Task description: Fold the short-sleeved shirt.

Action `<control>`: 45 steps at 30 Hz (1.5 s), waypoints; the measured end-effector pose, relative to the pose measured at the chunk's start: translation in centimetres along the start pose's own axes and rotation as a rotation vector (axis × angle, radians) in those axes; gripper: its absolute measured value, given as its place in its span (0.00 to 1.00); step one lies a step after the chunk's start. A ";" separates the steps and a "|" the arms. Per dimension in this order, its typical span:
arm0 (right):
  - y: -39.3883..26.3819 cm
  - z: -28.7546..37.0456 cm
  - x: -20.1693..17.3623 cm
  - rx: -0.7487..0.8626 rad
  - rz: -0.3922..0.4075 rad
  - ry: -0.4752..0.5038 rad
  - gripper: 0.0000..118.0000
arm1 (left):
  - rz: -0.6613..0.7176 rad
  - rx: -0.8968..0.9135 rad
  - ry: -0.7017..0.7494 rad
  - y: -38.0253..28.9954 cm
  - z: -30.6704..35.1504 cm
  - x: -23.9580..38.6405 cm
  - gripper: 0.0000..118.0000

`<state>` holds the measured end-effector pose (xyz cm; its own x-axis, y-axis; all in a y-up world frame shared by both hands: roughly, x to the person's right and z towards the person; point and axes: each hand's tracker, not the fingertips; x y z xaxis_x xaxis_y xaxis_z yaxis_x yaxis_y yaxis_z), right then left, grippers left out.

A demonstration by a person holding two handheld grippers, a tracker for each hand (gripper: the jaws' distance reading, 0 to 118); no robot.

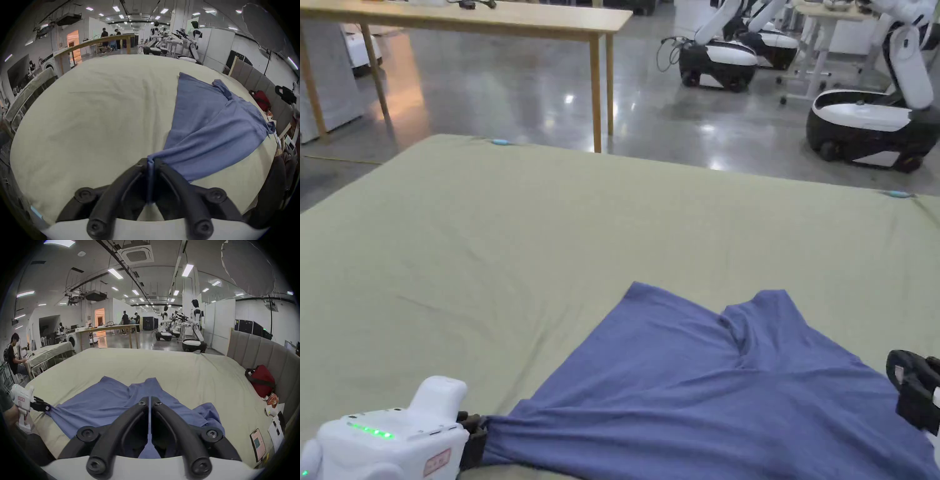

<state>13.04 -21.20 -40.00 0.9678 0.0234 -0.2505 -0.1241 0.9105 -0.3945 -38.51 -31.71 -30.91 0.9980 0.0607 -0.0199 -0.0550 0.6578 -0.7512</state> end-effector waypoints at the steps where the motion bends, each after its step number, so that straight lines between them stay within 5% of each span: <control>1: 0.2 -0.8 0.8 -0.019 -0.002 -0.015 0.10 | 0.002 0.007 -0.005 0.2 0.5 0.2 0.02; 4: 0.8 -4.7 3.6 -0.118 -0.001 -0.073 0.81 | 0.023 0.050 -0.027 0.9 2.8 1.8 0.02; 5: 1.0 -6.4 4.5 -0.157 0.000 -0.086 0.89 | 0.016 0.055 -0.020 1.1 3.3 2.1 0.02; 6: 1.3 -8.3 5.4 -0.203 0.005 -0.097 0.89 | 0.011 0.060 -0.017 1.4 3.7 2.4 0.02; 7: 1.6 -10.3 6.1 -0.251 0.013 -0.111 1.00 | 0.006 0.071 -0.012 1.5 4.0 2.7 0.02; 12: 1.4 -20.6 8.1 -0.403 0.029 -0.089 1.00 | 0.016 0.085 -0.024 2.5 4.3 3.1 0.02; 14: 0.9 -24.0 8.6 -0.489 0.006 -0.101 0.96 | 0.009 0.084 -0.014 2.8 4.2 3.5 0.02; 17: -0.5 -27.5 8.6 -0.546 -0.019 -0.136 0.68 | -0.002 0.074 0.000 3.2 3.6 3.5 0.02; 19: -1.5 -28.1 7.7 -0.620 -0.007 -0.170 0.24 | -0.006 0.064 0.006 3.4 3.2 3.5 0.02; 21: -2.3 -27.5 7.3 -0.630 -0.092 -0.122 0.06 | -0.010 0.062 0.006 3.5 2.9 3.4 0.02; 22: -1.8 -26.5 7.0 -0.570 -0.108 -0.183 0.04 | -0.013 0.059 0.005 3.7 2.8 3.6 0.02; 26: -1.1 -24.3 5.1 -0.597 -0.020 -0.147 0.04 | -0.024 0.060 0.001 4.2 2.4 3.8 0.02; 28: 0.0 -22.9 5.2 -0.590 -0.083 -0.060 0.04 | -0.024 0.068 -0.004 4.6 2.6 4.1 0.02; 33: 5.9 -16.6 5.8 -0.376 -0.124 -0.035 0.04 | -0.042 0.134 -0.006 6.9 4.7 4.7 0.02; 45: 23.3 0.6 8.0 0.158 -0.034 -0.043 0.04 | -0.042 0.406 0.009 21.2 12.4 5.1 0.01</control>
<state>18.06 0.46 -50.69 0.9797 0.0060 -0.2002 -0.0586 0.9644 -0.2577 -35.00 -8.17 -38.75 0.9997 0.0224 -0.0019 -0.0211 0.9026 -0.4299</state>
